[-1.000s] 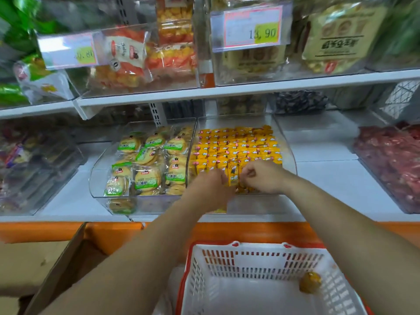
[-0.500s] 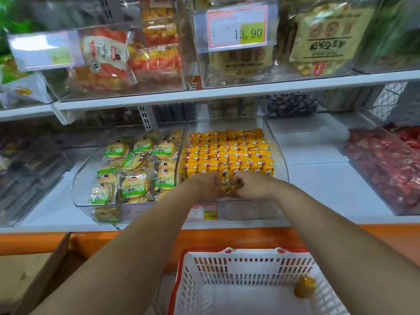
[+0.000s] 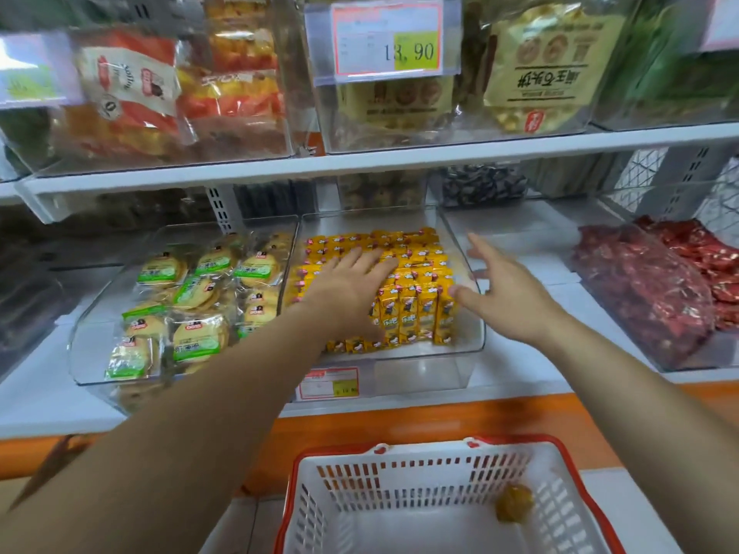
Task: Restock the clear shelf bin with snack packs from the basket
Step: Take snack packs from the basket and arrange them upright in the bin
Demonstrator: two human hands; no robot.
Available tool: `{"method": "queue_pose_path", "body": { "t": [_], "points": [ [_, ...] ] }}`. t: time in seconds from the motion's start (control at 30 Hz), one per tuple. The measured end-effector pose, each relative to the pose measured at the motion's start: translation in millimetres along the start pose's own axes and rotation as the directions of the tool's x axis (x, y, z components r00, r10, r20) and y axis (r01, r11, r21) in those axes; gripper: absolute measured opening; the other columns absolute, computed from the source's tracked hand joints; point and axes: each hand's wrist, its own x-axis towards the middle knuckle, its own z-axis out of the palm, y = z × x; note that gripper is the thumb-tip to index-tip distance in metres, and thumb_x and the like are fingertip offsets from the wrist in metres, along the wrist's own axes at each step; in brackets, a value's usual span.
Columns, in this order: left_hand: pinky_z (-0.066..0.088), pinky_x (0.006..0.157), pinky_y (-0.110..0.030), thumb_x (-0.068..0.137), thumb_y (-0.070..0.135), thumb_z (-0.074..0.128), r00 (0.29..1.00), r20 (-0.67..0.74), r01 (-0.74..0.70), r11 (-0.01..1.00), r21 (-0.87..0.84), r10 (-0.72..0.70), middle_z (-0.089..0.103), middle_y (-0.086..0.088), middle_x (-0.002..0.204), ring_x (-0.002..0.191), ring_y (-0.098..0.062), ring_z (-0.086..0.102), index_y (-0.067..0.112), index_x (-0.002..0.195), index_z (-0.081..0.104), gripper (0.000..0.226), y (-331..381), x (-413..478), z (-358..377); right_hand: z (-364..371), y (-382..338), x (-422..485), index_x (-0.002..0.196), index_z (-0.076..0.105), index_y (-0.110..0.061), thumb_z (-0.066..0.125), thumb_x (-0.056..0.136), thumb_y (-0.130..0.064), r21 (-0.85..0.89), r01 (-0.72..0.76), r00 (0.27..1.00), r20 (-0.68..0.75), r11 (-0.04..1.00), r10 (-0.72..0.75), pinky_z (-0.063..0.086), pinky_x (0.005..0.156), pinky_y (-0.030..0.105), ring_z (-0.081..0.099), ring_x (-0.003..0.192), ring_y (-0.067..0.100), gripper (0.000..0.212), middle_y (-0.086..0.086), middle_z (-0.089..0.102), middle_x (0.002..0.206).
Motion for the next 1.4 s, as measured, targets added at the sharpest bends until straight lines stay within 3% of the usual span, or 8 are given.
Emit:
{"method": "queue_pose_path", "body": {
  "t": [0.17, 0.4, 0.6, 0.83, 1.0, 1.17, 1.3, 1.4],
  "points": [
    [0.010, 0.125, -0.057, 0.065, 0.069, 0.083, 1.000, 0.018, 0.008, 0.998, 0.054, -0.009, -0.002, 0.002, 0.173, 0.159, -0.031, 0.001, 0.041, 0.159, -0.011, 0.136, -15, 24, 28, 23, 16, -9, 0.157, 0.013, -0.035, 0.062, 0.094, -0.035, -0.011, 0.132, 0.991, -0.017, 0.991, -0.133, 0.053, 0.096, 0.040, 0.054, 0.128, 0.019, 0.080, -0.005, 0.036, 0.156],
    [0.010, 0.126, -0.057, 0.063, 0.074, 0.081, 1.000, -0.010, 0.011, 0.999, 0.042, -0.011, 0.000, 0.000, 0.173, 0.159, -0.030, 0.003, 0.035, 0.161, -0.004, 0.135, -2, 28, 20, 23, 21, -20, 0.150, 0.005, -0.051, 0.067, 0.084, -0.040, -0.046, 0.153, 0.986, -0.064, 0.987, -0.155, 0.054, 0.082, 0.035, 0.060, 0.119, 0.016, 0.091, -0.008, 0.044, 0.150],
    [0.009, 0.127, -0.051, 0.070, 0.082, 0.069, 0.991, -0.106, -0.091, 0.995, -0.038, 0.087, 0.011, 0.002, 0.172, 0.158, -0.023, 0.011, 0.027, 0.163, 0.010, 0.124, 54, 52, 21, 21, 29, -35, 0.146, 0.006, -0.058, 0.066, 0.083, -0.042, -0.009, 0.074, 0.996, -0.047, 0.997, -0.075, 0.056, 0.089, 0.042, 0.062, 0.113, 0.014, 0.089, -0.008, 0.052, 0.144],
    [0.014, 0.125, -0.057, 0.067, 0.087, 0.064, 0.991, -0.135, 0.001, 1.000, -0.018, -0.004, 0.011, 0.004, 0.173, 0.159, -0.023, 0.011, 0.032, 0.162, 0.009, 0.122, 60, 71, 33, 26, 30, -35, 0.145, 0.003, -0.059, 0.064, 0.086, -0.046, 0.012, 0.057, 0.997, -0.054, 0.998, -0.056, 0.056, 0.085, 0.038, 0.062, 0.107, 0.011, 0.086, -0.011, 0.053, 0.142],
    [0.011, 0.126, -0.058, 0.066, 0.084, 0.068, 0.998, -0.049, 0.022, 0.995, -0.097, -0.026, 0.011, 0.004, 0.173, 0.159, -0.022, 0.009, 0.029, 0.163, 0.008, 0.127, 63, 58, 10, 17, 16, -38, 0.151, 0.019, -0.040, 0.067, 0.084, -0.056, -0.158, 0.045, 0.993, -0.098, 0.986, -0.061, 0.052, 0.088, 0.036, 0.055, 0.119, 0.019, 0.085, -0.006, 0.045, 0.139],
    [0.038, 0.114, -0.045, 0.085, 0.073, 0.059, 0.959, -0.217, 0.097, 0.931, -0.352, -0.182, 0.047, 0.000, 0.157, 0.141, -0.025, 0.046, 0.030, 0.156, 0.035, 0.086, 27, -6, -40, 4, -27, -36, 0.145, 0.040, -0.029, 0.069, 0.082, -0.051, -0.211, 0.149, 0.956, -0.218, 0.966, -0.195, 0.045, 0.097, 0.035, 0.045, 0.127, 0.018, 0.073, -0.007, 0.046, 0.140],
    [0.048, 0.103, -0.041, 0.088, 0.051, 0.072, 0.883, -0.289, 0.219, 0.871, -0.440, -0.369, 0.055, 0.001, 0.148, 0.131, -0.023, 0.054, 0.028, 0.151, 0.044, 0.072, -17, -92, -29, 26, -61, -21, 0.142, 0.044, -0.030, 0.068, 0.082, -0.055, -0.243, 0.259, 0.959, -0.047, 0.935, -0.278, 0.044, 0.099, 0.035, 0.045, 0.130, 0.017, 0.070, -0.009, 0.045, 0.142],
    [0.049, 0.087, -0.034, 0.083, 0.045, 0.080, 0.812, -0.173, 0.347, 0.699, -0.625, -0.558, 0.057, 0.000, 0.142, 0.116, -0.018, 0.059, 0.022, 0.151, 0.041, 0.082, -32, -129, -3, 58, -76, 5, 0.147, 0.039, -0.030, 0.069, 0.080, -0.063, -0.242, 0.286, 0.957, 0.117, 0.927, -0.265, 0.041, 0.105, 0.038, 0.040, 0.137, 0.019, 0.081, -0.006, 0.039, 0.151]
  ]
}}
